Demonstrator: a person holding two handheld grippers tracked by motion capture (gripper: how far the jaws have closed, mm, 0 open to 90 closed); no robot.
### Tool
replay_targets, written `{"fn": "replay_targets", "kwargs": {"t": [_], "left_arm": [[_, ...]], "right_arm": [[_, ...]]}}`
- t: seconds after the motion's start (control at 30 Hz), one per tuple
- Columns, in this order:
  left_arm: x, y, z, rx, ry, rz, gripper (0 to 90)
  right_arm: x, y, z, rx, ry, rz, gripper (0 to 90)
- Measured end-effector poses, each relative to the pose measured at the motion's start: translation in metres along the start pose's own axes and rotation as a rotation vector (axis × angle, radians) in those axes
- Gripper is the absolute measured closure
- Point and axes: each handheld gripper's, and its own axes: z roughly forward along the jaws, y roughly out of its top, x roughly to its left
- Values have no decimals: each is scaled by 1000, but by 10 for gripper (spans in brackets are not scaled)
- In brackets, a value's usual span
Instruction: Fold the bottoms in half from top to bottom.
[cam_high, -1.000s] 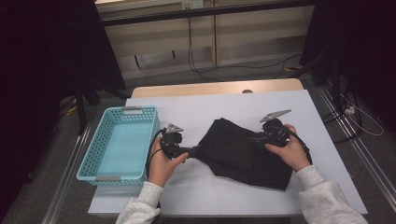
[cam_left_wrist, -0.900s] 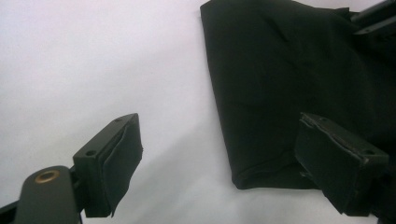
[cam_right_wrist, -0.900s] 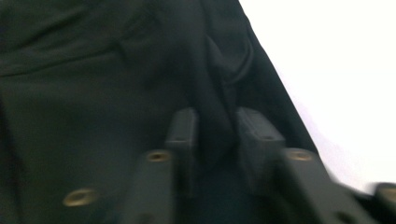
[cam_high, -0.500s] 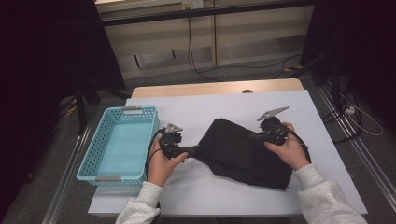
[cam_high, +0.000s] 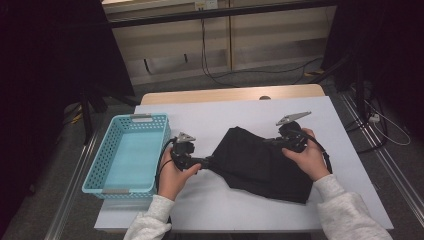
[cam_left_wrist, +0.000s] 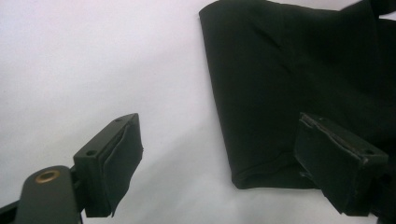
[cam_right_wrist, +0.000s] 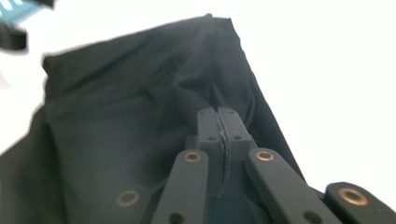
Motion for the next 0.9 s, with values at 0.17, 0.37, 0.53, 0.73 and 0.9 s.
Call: {"fn": "replay_targets", "kwargs": {"t": [0.17, 0.37, 0.53, 0.73, 0.9], "left_arm": [[2, -1, 1, 5, 2, -3, 156], [2, -1, -1, 5, 2, -1, 156], [3, -2, -1, -3, 3, -10, 156], [2, -2, 0, 6, -2, -8, 156], [2, -2, 0, 11, -7, -6, 156]], "right_arm": [[-7, 5, 10, 13, -69, 15, 893], [-19, -8, 28, 79, -86, 65, 745], [-14, -7, 19, 47, -36, 71, 594], [-7, -7, 30, 59, -52, 34, 451], [-3, -10, 42, 72, -65, 4, 595]]}}
